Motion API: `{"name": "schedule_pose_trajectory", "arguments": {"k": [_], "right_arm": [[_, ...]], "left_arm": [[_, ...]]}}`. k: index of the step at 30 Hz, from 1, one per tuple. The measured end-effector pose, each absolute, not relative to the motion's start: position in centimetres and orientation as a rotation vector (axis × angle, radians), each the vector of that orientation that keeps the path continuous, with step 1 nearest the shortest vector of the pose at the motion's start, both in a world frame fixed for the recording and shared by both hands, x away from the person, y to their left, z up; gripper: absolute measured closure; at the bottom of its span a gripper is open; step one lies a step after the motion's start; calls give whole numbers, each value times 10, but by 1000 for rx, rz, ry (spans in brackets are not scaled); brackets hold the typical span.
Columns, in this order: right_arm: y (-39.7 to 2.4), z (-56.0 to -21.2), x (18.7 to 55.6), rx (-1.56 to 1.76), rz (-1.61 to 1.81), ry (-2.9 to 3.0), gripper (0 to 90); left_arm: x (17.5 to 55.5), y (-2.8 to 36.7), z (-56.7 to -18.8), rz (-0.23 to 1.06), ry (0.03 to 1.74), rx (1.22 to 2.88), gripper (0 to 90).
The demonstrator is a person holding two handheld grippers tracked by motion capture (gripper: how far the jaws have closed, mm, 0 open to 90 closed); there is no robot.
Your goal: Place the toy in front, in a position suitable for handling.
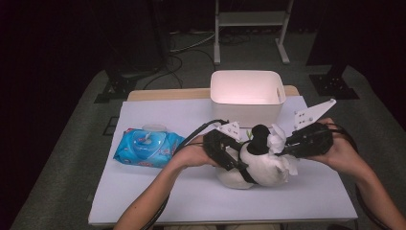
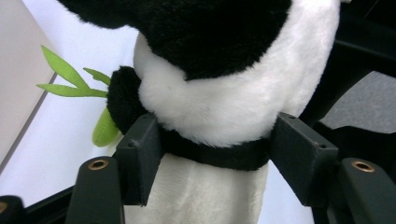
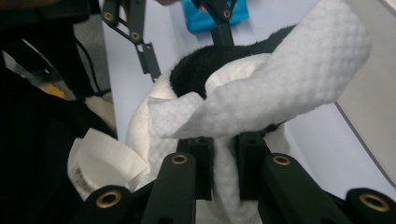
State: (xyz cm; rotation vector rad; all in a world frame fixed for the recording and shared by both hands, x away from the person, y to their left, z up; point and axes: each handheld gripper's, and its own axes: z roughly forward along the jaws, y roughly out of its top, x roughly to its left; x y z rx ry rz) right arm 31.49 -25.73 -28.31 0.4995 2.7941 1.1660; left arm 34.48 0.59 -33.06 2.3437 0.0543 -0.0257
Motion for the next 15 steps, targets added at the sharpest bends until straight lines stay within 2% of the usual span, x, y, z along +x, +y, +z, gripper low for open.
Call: {"name": "schedule_pose_trajectory", "arguments": {"k": [2,15], "right_arm": [[-259,-284,317,515,1167,2788,795],[-268,-296,321,584,1171,2795,796]], "left_arm": [[345,6,-333,1,58,2379,294],[357,23,-343,-23,116,2355,217]]}}
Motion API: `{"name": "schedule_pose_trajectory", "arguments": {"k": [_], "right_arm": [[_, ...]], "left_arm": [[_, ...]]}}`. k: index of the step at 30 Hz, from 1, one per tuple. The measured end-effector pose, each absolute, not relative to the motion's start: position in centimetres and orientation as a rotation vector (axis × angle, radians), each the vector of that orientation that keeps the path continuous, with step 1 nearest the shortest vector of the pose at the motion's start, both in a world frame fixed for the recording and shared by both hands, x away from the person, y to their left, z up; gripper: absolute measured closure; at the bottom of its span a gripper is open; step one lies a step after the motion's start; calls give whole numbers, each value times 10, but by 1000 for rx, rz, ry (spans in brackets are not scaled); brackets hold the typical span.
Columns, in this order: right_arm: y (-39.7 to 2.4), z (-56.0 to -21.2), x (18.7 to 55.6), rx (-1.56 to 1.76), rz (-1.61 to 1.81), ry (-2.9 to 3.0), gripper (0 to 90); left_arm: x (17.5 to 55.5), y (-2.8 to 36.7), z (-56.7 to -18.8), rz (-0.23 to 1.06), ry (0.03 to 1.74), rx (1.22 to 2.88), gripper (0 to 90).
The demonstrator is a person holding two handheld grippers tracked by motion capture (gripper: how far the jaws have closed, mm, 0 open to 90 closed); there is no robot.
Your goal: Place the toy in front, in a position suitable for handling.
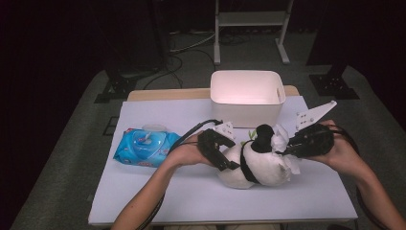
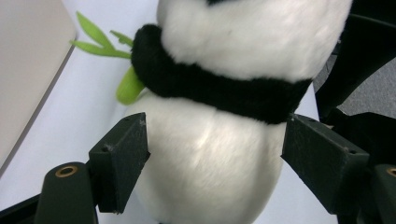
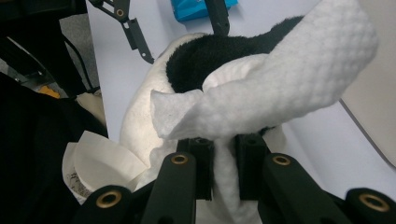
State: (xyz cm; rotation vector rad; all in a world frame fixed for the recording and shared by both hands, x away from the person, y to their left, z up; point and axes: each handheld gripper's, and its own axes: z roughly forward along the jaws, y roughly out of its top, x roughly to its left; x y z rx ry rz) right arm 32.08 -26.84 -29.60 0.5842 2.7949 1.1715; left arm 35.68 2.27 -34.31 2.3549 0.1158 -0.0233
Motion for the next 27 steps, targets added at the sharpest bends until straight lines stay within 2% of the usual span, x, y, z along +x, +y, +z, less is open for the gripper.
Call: {"name": "schedule_pose_trajectory", "arguments": {"k": [9,16,17,20,27], "right_arm": [[-268,-302,324,600,1173,2801,797],[-267,-305,324,595,1173,2810,797],[-267,-305,324,598,1173,2809,797],[-268,-306,324,595,1203,2800,797],[-274,-304,324,597,1268,2735,795]], "left_arm": [[364,22,-359,-31,79,2317,153],[369,16,-372,-68,117,2323,97],[369,17,-373,-73,118,2323,110],[368,19,-369,-77,127,2329,228],[362,28,-351,-26,154,2351,342]]}}
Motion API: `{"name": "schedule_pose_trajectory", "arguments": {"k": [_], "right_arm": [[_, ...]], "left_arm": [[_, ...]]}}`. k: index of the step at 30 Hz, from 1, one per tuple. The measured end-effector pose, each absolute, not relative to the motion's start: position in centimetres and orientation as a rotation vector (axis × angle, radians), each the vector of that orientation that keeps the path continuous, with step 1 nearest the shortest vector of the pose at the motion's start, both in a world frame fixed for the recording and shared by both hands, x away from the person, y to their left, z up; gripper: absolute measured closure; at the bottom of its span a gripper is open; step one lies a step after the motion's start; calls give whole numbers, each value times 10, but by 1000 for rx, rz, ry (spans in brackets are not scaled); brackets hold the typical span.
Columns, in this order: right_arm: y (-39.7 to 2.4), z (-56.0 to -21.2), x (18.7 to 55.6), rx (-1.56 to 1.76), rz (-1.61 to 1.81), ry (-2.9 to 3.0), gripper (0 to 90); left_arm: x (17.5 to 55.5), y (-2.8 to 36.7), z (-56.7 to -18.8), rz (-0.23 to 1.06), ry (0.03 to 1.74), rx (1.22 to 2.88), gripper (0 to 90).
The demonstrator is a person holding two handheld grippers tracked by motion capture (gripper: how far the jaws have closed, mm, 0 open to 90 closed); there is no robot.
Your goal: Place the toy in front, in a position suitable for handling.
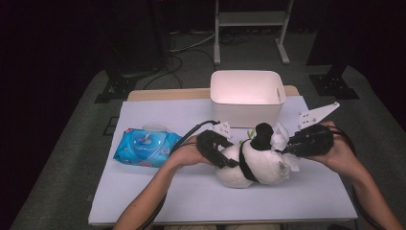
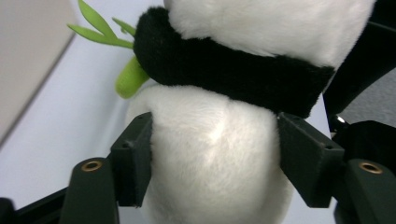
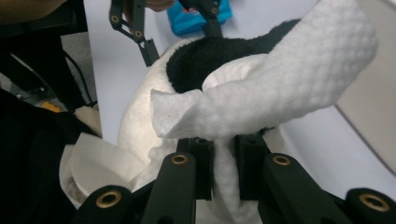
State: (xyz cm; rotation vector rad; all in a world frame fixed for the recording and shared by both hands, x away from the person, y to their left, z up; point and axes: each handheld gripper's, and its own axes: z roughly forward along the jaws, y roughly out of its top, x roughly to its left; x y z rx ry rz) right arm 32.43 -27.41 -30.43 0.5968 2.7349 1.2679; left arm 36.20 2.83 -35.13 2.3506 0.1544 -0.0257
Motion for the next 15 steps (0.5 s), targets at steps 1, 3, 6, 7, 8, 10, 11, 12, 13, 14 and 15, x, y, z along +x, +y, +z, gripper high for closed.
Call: {"name": "schedule_pose_trajectory", "arguments": {"k": [1,3,6,7,8,10,11,12,13,14,15], "right_arm": [[-274,-305,325,600,1272,2737,795],[-272,-311,326,605,1259,2740,795],[-268,-325,331,626,1275,2759,795],[-267,-330,332,632,1284,2763,795],[-267,-336,334,645,1296,2769,795],[-267,-345,337,672,1299,2788,794],[-268,-348,338,680,1295,2792,795],[-268,-350,339,686,1299,2793,795],[-269,-350,338,693,1307,2789,795],[-270,-349,337,685,1318,2777,795],[-271,-347,335,673,1323,2770,795]], "left_arm": [[361,31,-349,-15,155,2361,349],[361,36,-345,3,160,2383,353],[359,44,-341,26,170,2403,355],[358,47,-341,30,176,2400,360],[357,49,-340,28,174,2402,365],[355,51,-341,36,175,2399,364],[355,51,-342,34,176,2401,361],[355,50,-342,32,172,2403,353],[355,48,-343,41,175,2401,346],[354,45,-345,45,183,2409,339],[354,43,-346,44,183,2411,335]]}}
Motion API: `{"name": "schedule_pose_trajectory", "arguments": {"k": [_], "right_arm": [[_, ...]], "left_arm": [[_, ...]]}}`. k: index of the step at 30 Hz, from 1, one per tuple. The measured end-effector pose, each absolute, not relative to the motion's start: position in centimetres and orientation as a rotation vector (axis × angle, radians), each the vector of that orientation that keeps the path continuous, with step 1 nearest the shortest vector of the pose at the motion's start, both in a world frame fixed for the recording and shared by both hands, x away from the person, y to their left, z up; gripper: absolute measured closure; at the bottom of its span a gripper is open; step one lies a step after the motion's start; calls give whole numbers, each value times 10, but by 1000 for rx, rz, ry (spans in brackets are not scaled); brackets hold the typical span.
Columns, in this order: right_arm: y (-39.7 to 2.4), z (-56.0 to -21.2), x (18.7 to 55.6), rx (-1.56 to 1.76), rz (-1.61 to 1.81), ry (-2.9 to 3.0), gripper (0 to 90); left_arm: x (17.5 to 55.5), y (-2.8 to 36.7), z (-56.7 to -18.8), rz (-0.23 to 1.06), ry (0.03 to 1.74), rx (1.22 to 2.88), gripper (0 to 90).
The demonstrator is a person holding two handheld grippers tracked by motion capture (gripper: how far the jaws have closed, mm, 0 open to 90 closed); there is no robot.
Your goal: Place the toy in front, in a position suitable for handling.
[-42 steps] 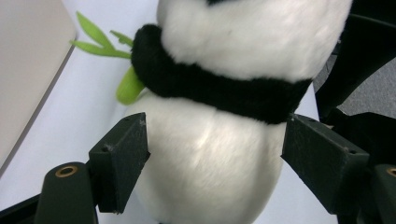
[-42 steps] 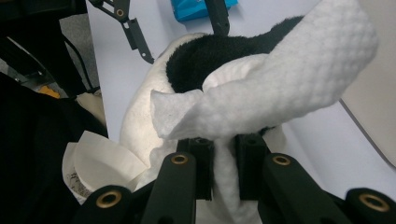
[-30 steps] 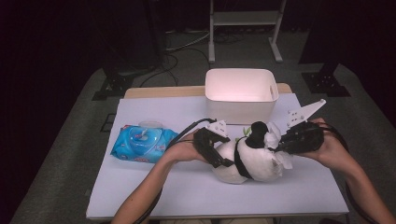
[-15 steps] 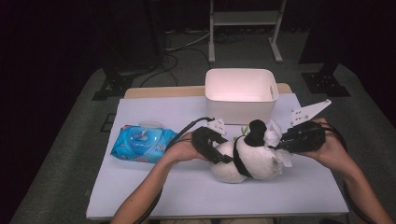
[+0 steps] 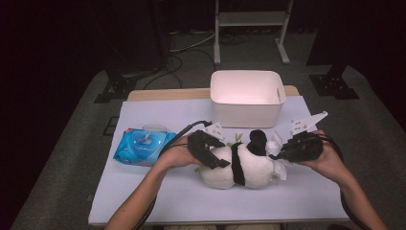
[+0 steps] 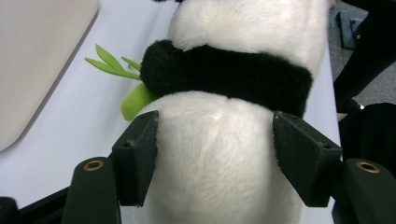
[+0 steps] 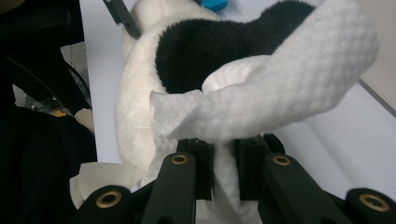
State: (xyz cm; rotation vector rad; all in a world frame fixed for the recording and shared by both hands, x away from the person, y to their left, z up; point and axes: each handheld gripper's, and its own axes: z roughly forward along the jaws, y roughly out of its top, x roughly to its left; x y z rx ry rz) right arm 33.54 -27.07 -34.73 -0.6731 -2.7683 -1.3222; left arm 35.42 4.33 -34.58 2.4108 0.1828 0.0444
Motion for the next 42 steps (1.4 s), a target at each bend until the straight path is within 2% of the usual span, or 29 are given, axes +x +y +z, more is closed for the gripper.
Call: {"name": "schedule_pose_trajectory", "arguments": {"k": [9,21,33,42], "right_arm": [[-261,-332,330,-631,-1311,-2829,794],[-278,-350,325,-696,-1221,-2802,792],[-252,-317,338,-613,-1258,-2852,793],[-248,-315,346,-634,-1209,-2873,793]], "left_arm": [[353,35,-348,58,179,2417,334],[350,38,-351,45,168,2375,333],[341,33,-349,71,144,2389,324],[342,35,-350,71,152,2380,327]]}}
